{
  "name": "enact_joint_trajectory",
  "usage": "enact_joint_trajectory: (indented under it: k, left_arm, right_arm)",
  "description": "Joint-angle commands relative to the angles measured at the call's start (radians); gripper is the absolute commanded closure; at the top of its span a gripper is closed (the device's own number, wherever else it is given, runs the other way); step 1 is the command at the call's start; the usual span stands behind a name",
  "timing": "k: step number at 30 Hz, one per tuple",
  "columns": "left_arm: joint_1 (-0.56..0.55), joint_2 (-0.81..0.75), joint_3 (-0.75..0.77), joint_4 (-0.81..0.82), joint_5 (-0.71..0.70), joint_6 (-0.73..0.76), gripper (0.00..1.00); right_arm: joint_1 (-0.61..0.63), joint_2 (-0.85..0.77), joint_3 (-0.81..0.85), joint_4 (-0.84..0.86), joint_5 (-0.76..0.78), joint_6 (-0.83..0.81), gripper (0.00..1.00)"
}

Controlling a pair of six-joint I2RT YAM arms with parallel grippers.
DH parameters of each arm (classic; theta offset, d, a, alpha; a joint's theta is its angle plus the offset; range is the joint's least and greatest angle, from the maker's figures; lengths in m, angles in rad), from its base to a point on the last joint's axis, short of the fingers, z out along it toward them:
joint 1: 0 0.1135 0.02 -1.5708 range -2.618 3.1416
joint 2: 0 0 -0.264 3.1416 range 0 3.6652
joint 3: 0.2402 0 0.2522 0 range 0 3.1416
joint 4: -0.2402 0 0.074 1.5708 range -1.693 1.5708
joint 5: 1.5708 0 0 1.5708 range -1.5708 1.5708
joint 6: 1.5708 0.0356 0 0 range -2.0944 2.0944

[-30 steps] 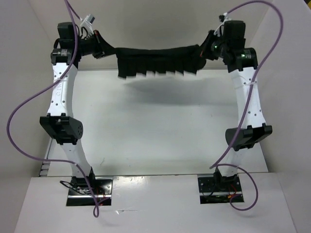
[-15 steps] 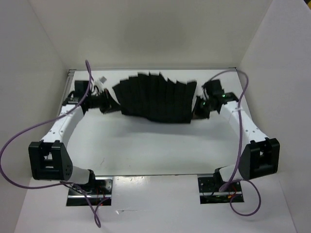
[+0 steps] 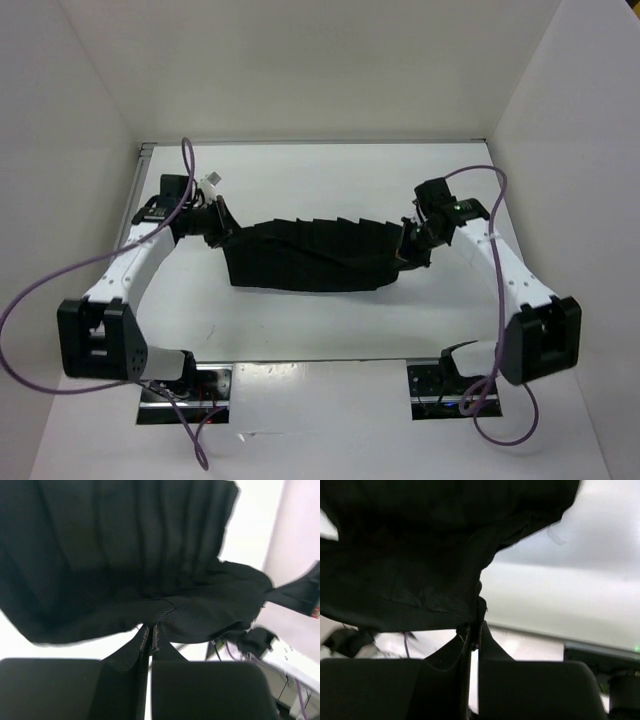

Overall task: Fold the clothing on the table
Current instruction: Fold the skirt

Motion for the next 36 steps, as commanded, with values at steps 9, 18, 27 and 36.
enact_joint_trajectory:
  k: [9,18,27,36]
  left_arm:
    - [-0.005,0.351,0.178,0.146,-0.215,-0.05,1.0]
    - [0.005,0.479,0.23,0.171,-0.237,-0.069,0.42]
    - [0.04,0.353,0.385,0.148,-0.269,-0.079,0.28]
    - [-0.005,0.241,0.051,0.192,-0.217,-0.059,1.0]
  right_arm:
    - [-0.104,0.399,0.225,0.339,-0.031,0.024,0.98]
    - [-0.104,0.562,0.407,0.419,0.02,0.024,0.61]
    - [-0.104,0.354,0.446,0.456,0.24,-0.025,0.36]
    - [-0.114,0.364,0.244,0.322,0.406,-0.155,0.27]
